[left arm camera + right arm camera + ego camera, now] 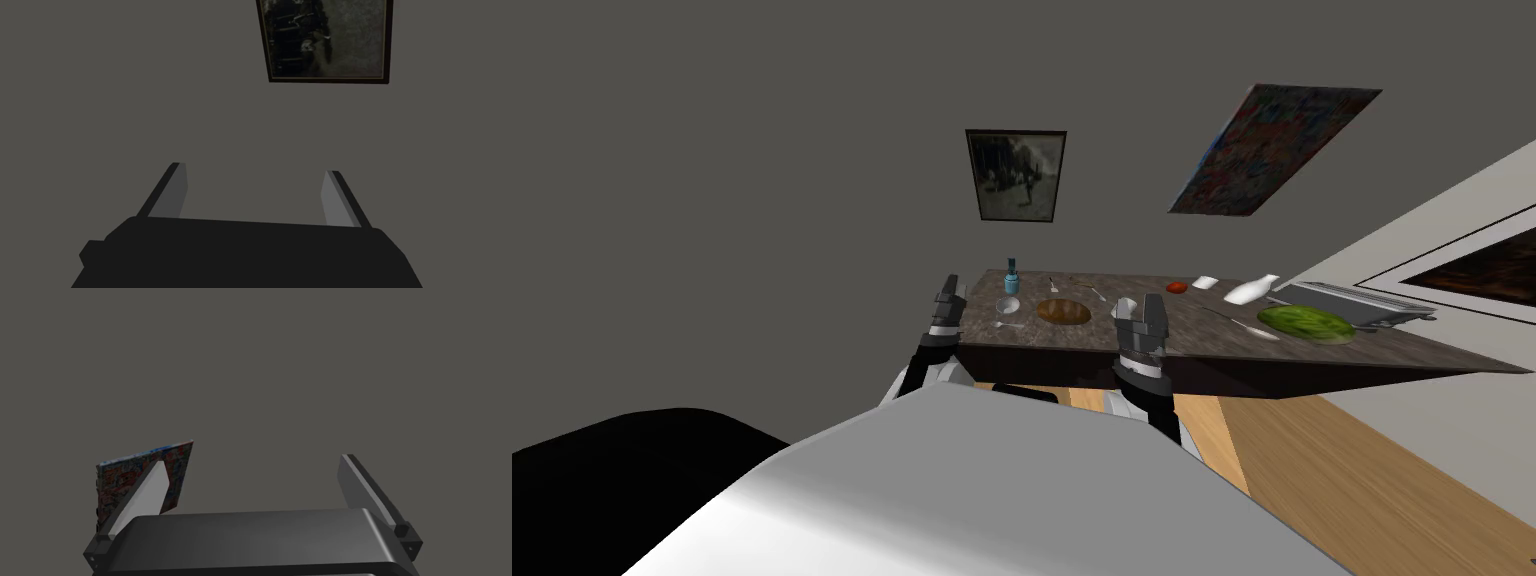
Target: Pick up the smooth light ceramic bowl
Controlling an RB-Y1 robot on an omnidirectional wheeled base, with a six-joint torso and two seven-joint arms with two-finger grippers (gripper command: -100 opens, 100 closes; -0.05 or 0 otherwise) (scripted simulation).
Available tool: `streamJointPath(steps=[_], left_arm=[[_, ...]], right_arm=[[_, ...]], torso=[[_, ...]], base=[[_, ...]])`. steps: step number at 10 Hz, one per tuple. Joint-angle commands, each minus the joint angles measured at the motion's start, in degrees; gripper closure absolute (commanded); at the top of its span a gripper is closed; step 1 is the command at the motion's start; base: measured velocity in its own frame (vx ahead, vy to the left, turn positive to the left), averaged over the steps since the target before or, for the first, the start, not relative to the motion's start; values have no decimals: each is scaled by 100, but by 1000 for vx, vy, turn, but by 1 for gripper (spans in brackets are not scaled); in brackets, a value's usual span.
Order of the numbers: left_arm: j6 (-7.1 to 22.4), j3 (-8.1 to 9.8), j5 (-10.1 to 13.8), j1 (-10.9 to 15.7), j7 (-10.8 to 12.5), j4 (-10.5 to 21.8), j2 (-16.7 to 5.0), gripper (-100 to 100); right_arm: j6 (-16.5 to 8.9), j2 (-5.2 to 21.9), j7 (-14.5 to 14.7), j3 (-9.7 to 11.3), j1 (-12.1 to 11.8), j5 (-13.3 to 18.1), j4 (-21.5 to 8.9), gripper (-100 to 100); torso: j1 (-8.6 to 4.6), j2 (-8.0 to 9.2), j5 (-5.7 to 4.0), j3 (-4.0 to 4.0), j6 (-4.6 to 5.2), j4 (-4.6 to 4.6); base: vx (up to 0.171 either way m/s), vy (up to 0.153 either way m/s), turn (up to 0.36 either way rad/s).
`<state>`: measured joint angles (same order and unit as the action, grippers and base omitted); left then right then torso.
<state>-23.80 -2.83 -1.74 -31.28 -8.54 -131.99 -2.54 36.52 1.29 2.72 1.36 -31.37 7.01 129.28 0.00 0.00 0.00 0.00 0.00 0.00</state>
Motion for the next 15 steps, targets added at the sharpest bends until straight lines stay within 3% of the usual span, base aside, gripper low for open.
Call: streamJointPath(steps=[1, 4, 8, 9, 11, 12, 14, 15], left_arm=[[127, 14, 144, 31, -19, 75, -185, -100], [421, 56, 477, 117, -61, 270, -573, -100], [993, 148, 1141, 286, -137, 717, -1267, -100], [998, 148, 1155, 286, -137, 717, -1292, -100], [1343, 216, 1538, 391, -178, 1015, -1670, -100], [1343, 216, 1580, 391, -178, 1015, -1704, -100], [1717, 298, 1984, 506, -220, 1360, -2103, -100], [1717, 298, 2055, 506, -220, 1360, -2137, -100]], right_arm=[[0, 0, 0, 0, 0, 0, 0, 0], [0, -1, 0, 1, 0, 0, 0, 0], [0, -1, 0, 1, 0, 0, 0, 0], [0, -1, 0, 1, 0, 0, 0, 0], [0, 0, 0, 1, 0, 0, 0, 0], [0, -1, 0, 1, 0, 0, 0, 0], [0, 0, 0, 1, 0, 0, 0, 0], [0, -1, 0, 1, 0, 0, 0, 0]], torso=[[0, 0, 0, 0, 0, 0], [-19, 6, -4, 3, 1, 1], [-19, 6, -4, 3, 0, 1], [-27, 3, -6, 2, 2, 1], [-18, 1, -4, 1, 1, 0], [-20, 3, -5, 1, 0, 0], [-17, 2, -4, 1, 1, 1], [-22, 0, -5, 0, 1, 0]], base=[[-19, -15, -21], [-18, -50, -31], [-14, -63, -55], [-3, -58, -17], [-7, -57, -64], [-12, -45, -33], [-3, -61, -99], [-2, -54, -28]])
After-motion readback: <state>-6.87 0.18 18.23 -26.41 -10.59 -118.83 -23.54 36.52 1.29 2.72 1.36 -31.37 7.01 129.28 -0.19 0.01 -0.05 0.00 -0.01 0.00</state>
